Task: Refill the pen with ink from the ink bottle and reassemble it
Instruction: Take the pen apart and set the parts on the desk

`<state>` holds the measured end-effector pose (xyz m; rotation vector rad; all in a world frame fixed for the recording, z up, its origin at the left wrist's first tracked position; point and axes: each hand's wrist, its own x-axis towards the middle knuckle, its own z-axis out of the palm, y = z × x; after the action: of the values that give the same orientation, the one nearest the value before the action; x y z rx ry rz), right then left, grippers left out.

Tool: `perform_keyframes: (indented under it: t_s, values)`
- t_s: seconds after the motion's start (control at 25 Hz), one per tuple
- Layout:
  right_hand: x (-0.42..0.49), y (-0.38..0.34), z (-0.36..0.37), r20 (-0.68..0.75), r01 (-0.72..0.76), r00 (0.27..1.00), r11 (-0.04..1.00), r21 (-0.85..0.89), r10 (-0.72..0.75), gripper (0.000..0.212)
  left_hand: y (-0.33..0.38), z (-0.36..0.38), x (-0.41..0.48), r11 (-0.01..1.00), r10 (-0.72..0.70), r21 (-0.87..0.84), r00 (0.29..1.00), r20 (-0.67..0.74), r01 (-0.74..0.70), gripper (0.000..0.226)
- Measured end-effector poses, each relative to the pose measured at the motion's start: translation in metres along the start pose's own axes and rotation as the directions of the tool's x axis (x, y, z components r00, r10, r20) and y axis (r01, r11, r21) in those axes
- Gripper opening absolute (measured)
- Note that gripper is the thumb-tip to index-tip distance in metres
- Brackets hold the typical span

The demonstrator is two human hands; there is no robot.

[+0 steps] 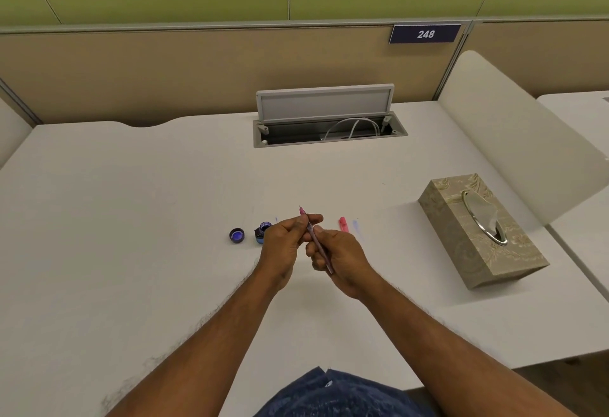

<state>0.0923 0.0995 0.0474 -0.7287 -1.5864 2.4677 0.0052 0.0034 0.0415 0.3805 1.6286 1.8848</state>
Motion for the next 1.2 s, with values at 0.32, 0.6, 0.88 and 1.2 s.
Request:
perform_keyframes:
  t_s: [0.32,0.6,0.88,1.2]
  values:
    - [-0.008,-0.003,0.005,-0.108,0.164,0.976,0.964,-0.211,-0.189,0.024,0.006,0.001,-0.002,0.999,0.019,-0.026,1.000,0.008,-0.019,0.025]
    - [-0.012,-0.016,0.003,-0.034,-0.022,0.999,0.997,-0.077,0.019,0.035,0.010,0.002,-0.002,0.994,-0.010,-0.107,1.000,0.019,0.012,0.028]
    - [-0.013,-0.021,0.006,-0.028,-0.088,0.996,0.996,-0.028,0.088,0.034,0.011,0.003,-0.002,0.999,-0.002,-0.043,1.000,0.008,0.002,0.027]
    - [-0.007,-0.018,0.010,-0.061,-0.025,0.998,0.992,-0.128,0.017,0.024,0.009,-0.001,-0.001,0.999,0.032,0.003,0.999,0.016,-0.032,0.026]
